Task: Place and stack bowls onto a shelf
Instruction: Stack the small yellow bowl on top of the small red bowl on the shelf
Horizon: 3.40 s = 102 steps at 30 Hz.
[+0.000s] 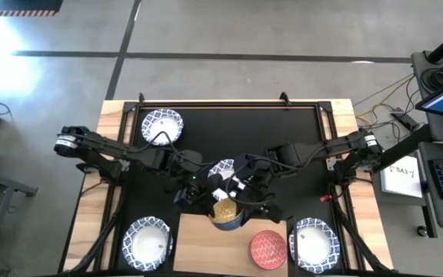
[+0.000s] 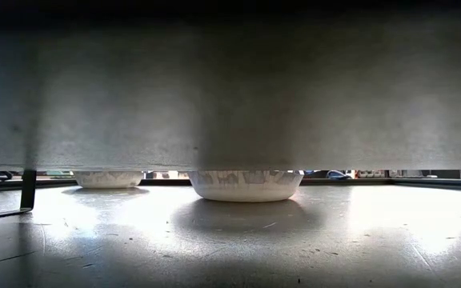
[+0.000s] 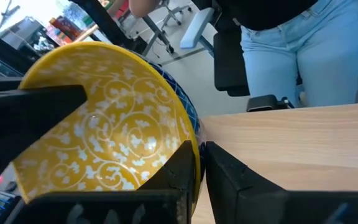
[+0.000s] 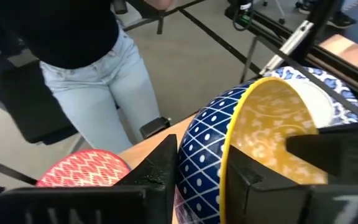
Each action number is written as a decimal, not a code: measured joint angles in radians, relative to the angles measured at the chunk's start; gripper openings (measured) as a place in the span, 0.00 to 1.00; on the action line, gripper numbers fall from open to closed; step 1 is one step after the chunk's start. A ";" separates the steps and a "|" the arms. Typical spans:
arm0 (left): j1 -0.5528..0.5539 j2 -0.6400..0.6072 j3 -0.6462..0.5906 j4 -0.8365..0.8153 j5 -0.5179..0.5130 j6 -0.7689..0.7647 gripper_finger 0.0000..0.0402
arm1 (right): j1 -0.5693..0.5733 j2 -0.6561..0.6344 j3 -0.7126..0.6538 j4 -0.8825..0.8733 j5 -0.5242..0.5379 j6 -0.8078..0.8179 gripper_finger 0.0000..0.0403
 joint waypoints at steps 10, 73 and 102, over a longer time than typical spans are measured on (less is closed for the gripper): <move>0.000 -0.001 0.000 0.084 -0.003 -0.042 0.13 | 0.000 0.000 -0.001 -0.007 -0.078 0.014 0.09; 0.000 -0.130 0.001 0.059 -0.361 -0.380 0.48 | -0.112 -0.078 0.001 -0.354 0.054 0.478 0.07; -0.081 -0.117 0.001 0.126 -0.349 -0.684 0.48 | 0.417 -0.011 0.000 -0.216 0.546 0.913 0.07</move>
